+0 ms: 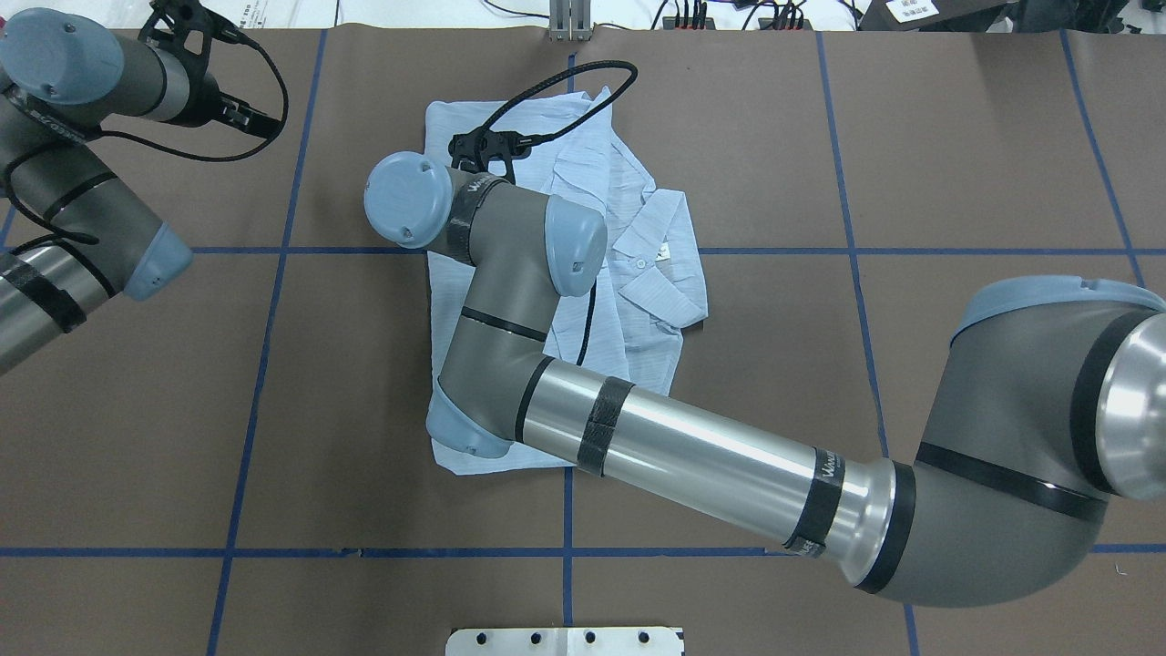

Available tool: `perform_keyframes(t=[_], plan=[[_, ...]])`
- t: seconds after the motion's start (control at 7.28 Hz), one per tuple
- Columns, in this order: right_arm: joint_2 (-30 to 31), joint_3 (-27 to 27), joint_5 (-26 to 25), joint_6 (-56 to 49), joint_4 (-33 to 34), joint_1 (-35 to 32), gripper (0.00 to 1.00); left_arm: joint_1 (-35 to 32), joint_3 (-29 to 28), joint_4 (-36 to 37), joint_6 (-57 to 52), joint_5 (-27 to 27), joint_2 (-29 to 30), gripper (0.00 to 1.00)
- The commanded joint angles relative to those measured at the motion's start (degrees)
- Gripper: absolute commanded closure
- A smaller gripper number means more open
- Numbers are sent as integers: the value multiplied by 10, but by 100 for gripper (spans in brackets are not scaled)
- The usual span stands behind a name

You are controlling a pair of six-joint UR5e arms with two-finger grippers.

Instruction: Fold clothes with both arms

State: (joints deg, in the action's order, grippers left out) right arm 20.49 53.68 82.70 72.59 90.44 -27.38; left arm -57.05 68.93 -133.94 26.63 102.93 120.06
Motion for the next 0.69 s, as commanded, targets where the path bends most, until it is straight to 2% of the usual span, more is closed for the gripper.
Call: perform_keyframes(t=[0.0, 0.55], plan=[[1, -18, -13, 1, -11, 8, 0, 0, 0, 0, 0, 0, 0, 0], [8, -28, -16, -11, -8, 12, 0, 0, 0, 0, 0, 0, 0, 0]])
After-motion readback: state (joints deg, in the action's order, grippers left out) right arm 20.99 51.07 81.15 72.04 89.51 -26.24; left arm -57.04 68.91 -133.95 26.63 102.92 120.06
